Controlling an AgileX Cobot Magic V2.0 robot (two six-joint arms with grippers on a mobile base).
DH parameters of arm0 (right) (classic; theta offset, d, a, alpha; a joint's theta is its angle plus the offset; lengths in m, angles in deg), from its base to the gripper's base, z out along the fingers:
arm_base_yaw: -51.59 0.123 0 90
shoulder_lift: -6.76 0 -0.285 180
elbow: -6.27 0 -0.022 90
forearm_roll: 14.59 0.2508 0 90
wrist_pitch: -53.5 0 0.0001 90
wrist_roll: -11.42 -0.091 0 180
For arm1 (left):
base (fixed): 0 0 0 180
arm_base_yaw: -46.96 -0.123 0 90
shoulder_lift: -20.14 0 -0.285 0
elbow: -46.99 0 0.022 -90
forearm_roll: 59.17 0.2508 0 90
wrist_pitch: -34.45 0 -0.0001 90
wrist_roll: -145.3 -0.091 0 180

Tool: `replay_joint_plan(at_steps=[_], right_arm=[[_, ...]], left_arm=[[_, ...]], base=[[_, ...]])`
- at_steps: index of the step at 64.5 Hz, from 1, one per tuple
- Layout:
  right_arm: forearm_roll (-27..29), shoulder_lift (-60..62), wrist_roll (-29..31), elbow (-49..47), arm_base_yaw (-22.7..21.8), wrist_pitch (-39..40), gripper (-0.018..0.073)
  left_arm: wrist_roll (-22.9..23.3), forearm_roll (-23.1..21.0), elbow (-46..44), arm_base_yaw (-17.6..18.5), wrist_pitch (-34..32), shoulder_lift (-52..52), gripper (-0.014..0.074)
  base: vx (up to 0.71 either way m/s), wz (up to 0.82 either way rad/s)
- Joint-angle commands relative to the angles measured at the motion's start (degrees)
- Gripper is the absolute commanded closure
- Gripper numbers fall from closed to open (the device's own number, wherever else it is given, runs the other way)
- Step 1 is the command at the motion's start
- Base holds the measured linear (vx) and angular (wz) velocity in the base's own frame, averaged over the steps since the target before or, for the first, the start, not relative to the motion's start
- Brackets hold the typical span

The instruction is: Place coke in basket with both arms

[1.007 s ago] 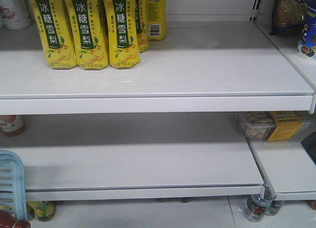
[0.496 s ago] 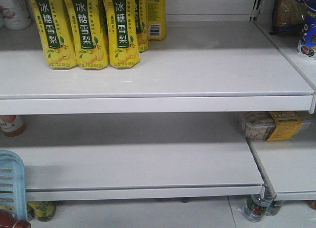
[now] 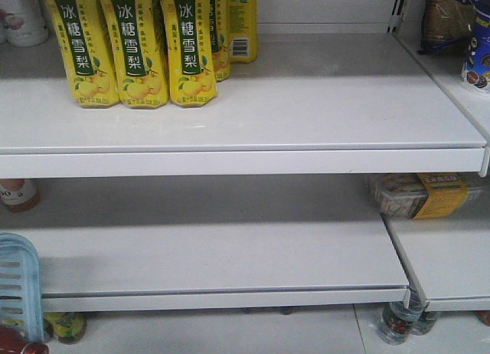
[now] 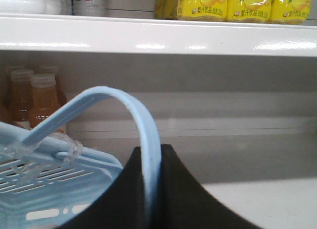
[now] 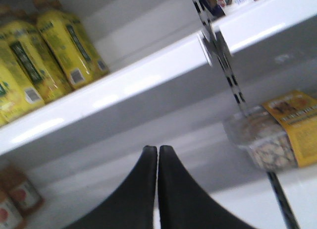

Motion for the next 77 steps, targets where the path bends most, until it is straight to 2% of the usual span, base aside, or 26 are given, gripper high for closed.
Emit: replay_joint_plan(at_steps=[1,11,17,28,42,50,70,77], right_arm=[[-0.98,1.03,2.05,0.71,-2.81,-3.09,0.0564],[-1.91,1.03,2.23,0.71,-11.48,-9.66,0.0564],[-5.18,1.03,2.29,0.71,-13.94,-12.32,0.0564],[-11.87,1.03,3.55,0.71,-12.79,-11.71,0.0564],[-11.34,1.08,7.56,0.71,-12.08,-4.06,0.0564],[-10.20,1.08,7.89,0.71,-12.08,0.00,0.0564],[-9.28,1.08,8.00,0.71,-12.08,0.29,0.0564],[-8.97,1.08,9.82,0.71,-12.08,0.29,0.0564]], left_arm=[[-2.01,2.10,-0.22,-0.09,-9.62,-1.26,0.0603],[-2.01,2.10,-0.22,-0.09,-9.62,-1.26,0.0603],[-2.01,2.10,-0.22,-0.09,-9.62,-1.26,0.0603],[-2.01,2.10,-0.22,-0.09,-9.62,-1.26,0.0603],[-2.01,2.10,-0.22,-0.09,-9.62,-1.26,0.0603],[-2.01,2.10,-0.22,-0.09,-9.62,-1.26,0.0603],[-2.01,2.10,-0.22,-0.09,-9.62,-1.26,0.0603],[-2.01,2.10,-0.22,-0.09,-9.62,-1.26,0.0603]], base=[[0.00,0.00],[0.00,0.00],[0.00,0.00],[0.00,0.00],[0.00,0.00],[0.00,0.00],[0.00,0.00],[0.00,0.00]])
